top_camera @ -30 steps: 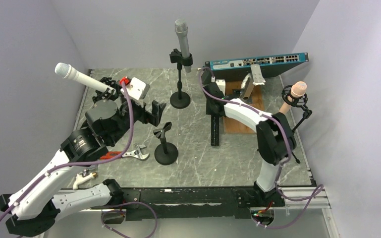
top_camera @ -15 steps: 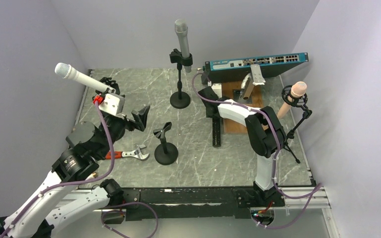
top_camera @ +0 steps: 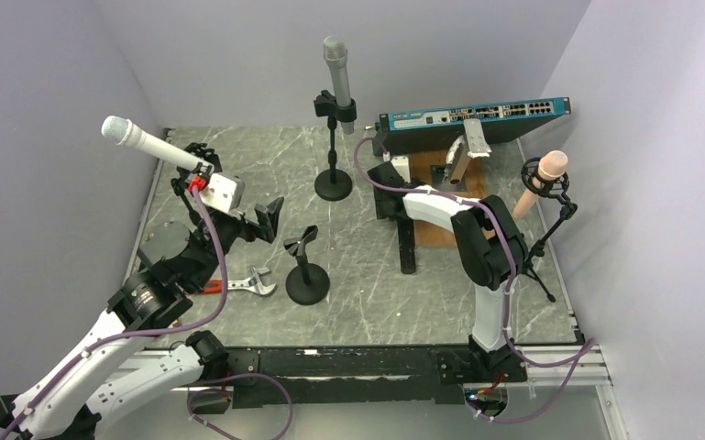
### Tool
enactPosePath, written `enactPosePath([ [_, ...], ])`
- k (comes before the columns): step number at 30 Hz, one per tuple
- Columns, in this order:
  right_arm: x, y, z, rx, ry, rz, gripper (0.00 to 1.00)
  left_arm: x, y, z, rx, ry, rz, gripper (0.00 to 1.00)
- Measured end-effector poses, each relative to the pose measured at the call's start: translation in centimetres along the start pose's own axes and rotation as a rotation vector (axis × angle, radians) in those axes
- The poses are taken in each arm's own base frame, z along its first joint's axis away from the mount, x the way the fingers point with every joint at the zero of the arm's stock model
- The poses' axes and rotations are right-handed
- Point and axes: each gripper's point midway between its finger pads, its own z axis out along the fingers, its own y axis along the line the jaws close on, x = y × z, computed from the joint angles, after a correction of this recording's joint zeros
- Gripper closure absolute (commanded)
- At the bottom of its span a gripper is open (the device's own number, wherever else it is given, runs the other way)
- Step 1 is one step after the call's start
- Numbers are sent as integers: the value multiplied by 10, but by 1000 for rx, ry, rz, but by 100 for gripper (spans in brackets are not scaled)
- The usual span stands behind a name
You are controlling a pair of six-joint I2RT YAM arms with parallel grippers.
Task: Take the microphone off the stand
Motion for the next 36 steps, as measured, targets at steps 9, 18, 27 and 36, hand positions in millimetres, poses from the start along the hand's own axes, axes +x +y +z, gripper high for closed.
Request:
enactPosePath([
  [9,-32,-6,-41,-61,-71,26,17,3,0,1,-1,-6,-3,1],
  [18,-118,-14,-157,-295,-355,129,7,2,-1,1,-2,-17,-7,1],
  [27,-224,6,-238,-488,-593,151,0,13,-4,7,-2,4,-1,1],
  [36,-282,44,-283,-508,-734,168,0,21,-3,12,-16,28,9,1],
])
